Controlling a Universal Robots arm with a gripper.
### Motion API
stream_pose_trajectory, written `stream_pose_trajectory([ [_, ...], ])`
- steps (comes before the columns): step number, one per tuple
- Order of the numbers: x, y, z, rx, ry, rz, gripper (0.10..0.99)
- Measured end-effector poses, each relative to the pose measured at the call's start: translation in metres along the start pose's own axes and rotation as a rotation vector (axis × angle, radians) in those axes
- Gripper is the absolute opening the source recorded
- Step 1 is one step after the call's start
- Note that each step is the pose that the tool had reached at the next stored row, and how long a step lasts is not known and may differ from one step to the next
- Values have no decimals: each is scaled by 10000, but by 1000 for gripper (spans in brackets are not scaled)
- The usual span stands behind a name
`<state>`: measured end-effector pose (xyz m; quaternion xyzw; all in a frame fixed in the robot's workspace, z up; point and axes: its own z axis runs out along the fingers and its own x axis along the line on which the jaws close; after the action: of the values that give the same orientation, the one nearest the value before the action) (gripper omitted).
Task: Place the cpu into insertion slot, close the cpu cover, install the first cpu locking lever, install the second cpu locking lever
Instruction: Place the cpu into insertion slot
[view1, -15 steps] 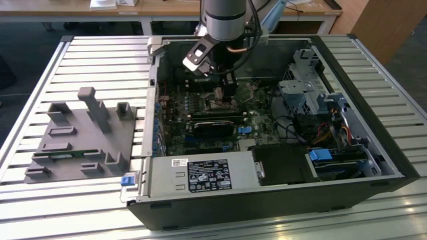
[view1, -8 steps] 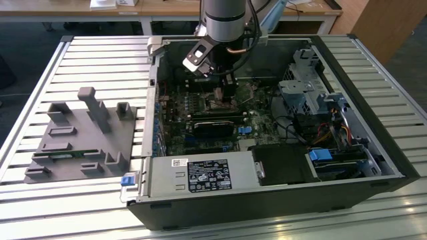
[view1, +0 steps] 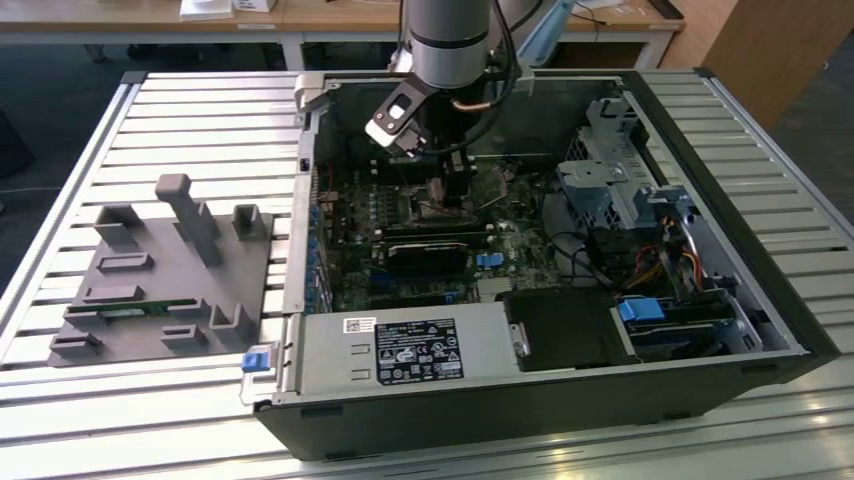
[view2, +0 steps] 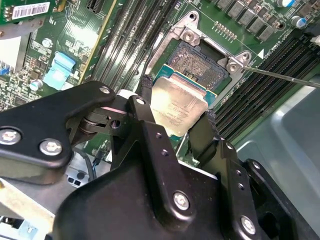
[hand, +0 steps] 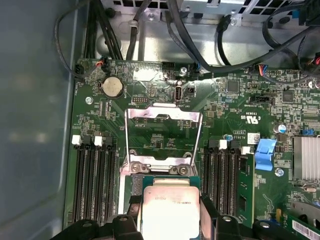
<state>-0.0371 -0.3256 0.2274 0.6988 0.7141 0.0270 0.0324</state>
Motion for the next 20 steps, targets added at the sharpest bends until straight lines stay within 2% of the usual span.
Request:
stream_pose_trajectory([
  [20, 2, -8, 59, 1, -1, 1, 541],
])
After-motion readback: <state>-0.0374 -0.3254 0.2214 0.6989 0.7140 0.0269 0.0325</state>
